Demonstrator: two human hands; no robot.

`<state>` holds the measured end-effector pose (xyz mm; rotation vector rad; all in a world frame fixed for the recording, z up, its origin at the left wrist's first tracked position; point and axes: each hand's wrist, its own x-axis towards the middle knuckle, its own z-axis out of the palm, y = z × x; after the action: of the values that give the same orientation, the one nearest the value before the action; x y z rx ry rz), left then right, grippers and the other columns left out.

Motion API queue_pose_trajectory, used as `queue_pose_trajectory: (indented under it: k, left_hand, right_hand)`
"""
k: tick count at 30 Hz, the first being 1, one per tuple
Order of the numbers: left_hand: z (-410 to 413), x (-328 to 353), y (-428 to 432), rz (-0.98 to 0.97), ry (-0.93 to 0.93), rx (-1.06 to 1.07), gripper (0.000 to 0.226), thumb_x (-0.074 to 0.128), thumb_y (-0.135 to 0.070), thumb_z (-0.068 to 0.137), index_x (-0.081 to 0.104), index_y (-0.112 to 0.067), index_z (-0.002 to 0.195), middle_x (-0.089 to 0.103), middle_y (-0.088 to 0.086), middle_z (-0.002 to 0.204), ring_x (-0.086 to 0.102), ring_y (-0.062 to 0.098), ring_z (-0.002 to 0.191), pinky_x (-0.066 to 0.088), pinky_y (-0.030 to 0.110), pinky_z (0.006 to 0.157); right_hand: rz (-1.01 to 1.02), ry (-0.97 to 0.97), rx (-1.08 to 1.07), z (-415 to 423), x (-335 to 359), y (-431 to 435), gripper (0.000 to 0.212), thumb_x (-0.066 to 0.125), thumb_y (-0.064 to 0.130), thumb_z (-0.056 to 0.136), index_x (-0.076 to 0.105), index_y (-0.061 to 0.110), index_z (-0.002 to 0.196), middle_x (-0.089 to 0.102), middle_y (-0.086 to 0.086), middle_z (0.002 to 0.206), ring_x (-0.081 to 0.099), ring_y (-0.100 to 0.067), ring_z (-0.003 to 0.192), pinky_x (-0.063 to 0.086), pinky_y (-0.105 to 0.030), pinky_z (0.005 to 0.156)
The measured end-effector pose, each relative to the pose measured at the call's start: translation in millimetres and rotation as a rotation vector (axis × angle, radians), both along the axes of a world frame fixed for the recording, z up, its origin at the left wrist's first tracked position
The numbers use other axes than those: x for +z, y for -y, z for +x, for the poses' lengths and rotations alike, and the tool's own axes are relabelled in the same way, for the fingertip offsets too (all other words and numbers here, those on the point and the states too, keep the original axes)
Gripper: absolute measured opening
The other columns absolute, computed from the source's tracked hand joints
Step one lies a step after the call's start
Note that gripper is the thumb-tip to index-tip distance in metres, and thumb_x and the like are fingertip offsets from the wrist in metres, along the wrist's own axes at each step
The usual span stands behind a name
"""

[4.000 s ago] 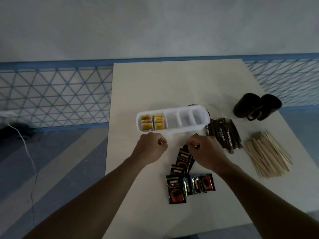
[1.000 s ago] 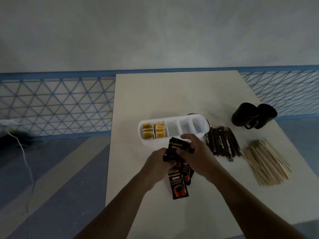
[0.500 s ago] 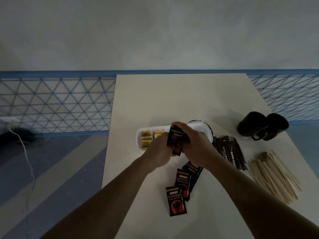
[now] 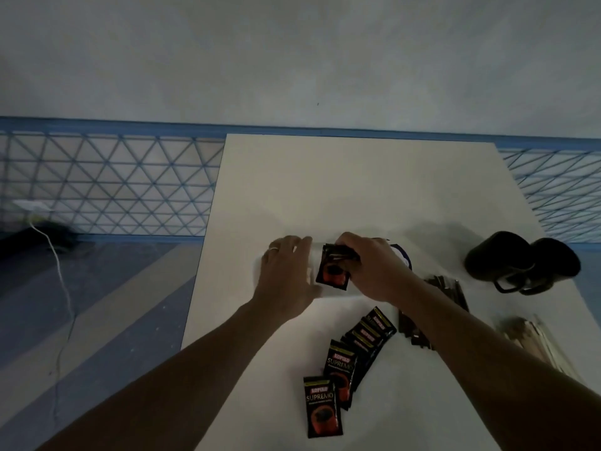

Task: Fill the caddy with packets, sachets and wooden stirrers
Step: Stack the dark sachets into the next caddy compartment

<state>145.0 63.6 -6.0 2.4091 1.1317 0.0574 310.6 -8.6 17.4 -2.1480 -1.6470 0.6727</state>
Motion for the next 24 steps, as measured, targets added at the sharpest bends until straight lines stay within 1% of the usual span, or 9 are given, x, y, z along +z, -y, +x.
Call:
queue_pose_trajectory:
  k: [2,3,5,7,9,11,14,19,24]
  left_hand:
    - [-1,-5,-4,-0.004,-0.102,-0.054,0.107,0.08,-0.051,0.07,0.021,-0.016,0.152,0.024,0.006,0.157,0.014,0.032,0.147,0.013,0.048,0.12]
    - [-1,-8,-5,-0.017,-0.142,-0.07,0.112,0.08,-0.054,0.068,0.019,-0.016,0.152,0.021,0.006,0.159,0.009,0.033,0.148,0.009,0.05,0.121]
    - [-1,-14,-8,-0.042,-0.191,-0.083,0.116,0.082,-0.055,0.065,0.017,-0.015,0.152,0.02,0.006,0.159,0.008,0.034,0.149,0.008,0.051,0.121]
    - [-1,-18,-9,-0.035,-0.199,-0.089,0.117,0.082,-0.056,0.063,0.018,-0.015,0.152,0.022,0.005,0.158,0.011,0.033,0.148,0.009,0.052,0.121]
    - [-1,-21,-10,-0.006,-0.191,-0.091,0.116,0.082,-0.058,0.062,0.02,-0.016,0.15,0.026,0.004,0.155,0.017,0.031,0.146,0.012,0.052,0.12]
    - [-2,-23,-10,0.003,-0.167,-0.084,0.115,0.082,-0.059,0.061,0.023,-0.016,0.15,0.03,0.003,0.153,0.022,0.029,0.144,0.012,0.05,0.12]
    - [-3,-24,-10,-0.018,-0.132,-0.07,0.114,0.083,-0.057,0.059,0.026,-0.017,0.15,0.031,0.002,0.153,0.022,0.028,0.144,0.01,0.049,0.121]
    - [-3,-24,-12,-0.028,-0.111,-0.067,0.115,0.084,-0.058,0.057,0.029,-0.016,0.148,0.034,0.002,0.151,0.024,0.027,0.143,0.011,0.048,0.121]
    - [-4,-25,-12,-0.045,-0.103,-0.068,0.114,0.084,-0.058,0.057,0.029,-0.017,0.147,0.035,0.001,0.15,0.026,0.027,0.142,0.012,0.048,0.12]
  right_hand:
    - [-0.018,0.009,0.038,0,-5,-5,0.022,0.058,0.006,0.095,0.063,0.014,0.115,0.06,0.005,0.086,0.054,-0.009,0.07,0.032,-0.011,0.052]
    - [-0.024,0.018,0.059,-1,-8,-7,0.022,0.058,0.004,0.094,0.063,0.013,0.114,0.06,0.004,0.086,0.055,-0.012,0.072,0.032,-0.012,0.053]
    - [-0.03,0.024,0.085,-1,-14,-11,0.023,0.06,0.003,0.092,0.064,0.013,0.112,0.064,0.001,0.087,0.059,-0.018,0.076,0.039,-0.015,0.056]
    - [-0.045,0.027,0.1,-1,-18,-15,0.025,0.064,0.004,0.088,0.064,0.015,0.11,0.069,-0.003,0.09,0.063,-0.022,0.08,0.052,-0.027,0.063]
    - [-0.062,0.048,0.107,0,-21,-18,0.027,0.067,0.006,0.085,0.064,0.015,0.11,0.069,-0.005,0.091,0.063,-0.024,0.082,0.054,-0.034,0.067]
    - [-0.085,0.085,0.111,-1,-23,-20,0.029,0.067,0.005,0.082,0.064,0.016,0.109,0.067,-0.005,0.09,0.062,-0.024,0.08,0.052,-0.032,0.066]
    - [-0.095,0.13,0.11,-5,-29,-19,0.031,0.065,0.002,0.081,0.064,0.014,0.11,0.066,-0.007,0.092,0.063,-0.026,0.081,0.055,-0.037,0.068]
    - [-0.057,0.188,0.092,-10,-36,-12,0.031,0.066,0.006,0.08,0.061,0.013,0.11,0.064,-0.005,0.094,0.06,-0.026,0.078,0.048,-0.033,0.062]
    - [-0.07,0.105,0.07,-5,-32,-17,0.032,0.072,0.013,0.075,0.062,0.017,0.105,0.063,-0.001,0.089,0.06,-0.02,0.078,0.048,-0.029,0.062]
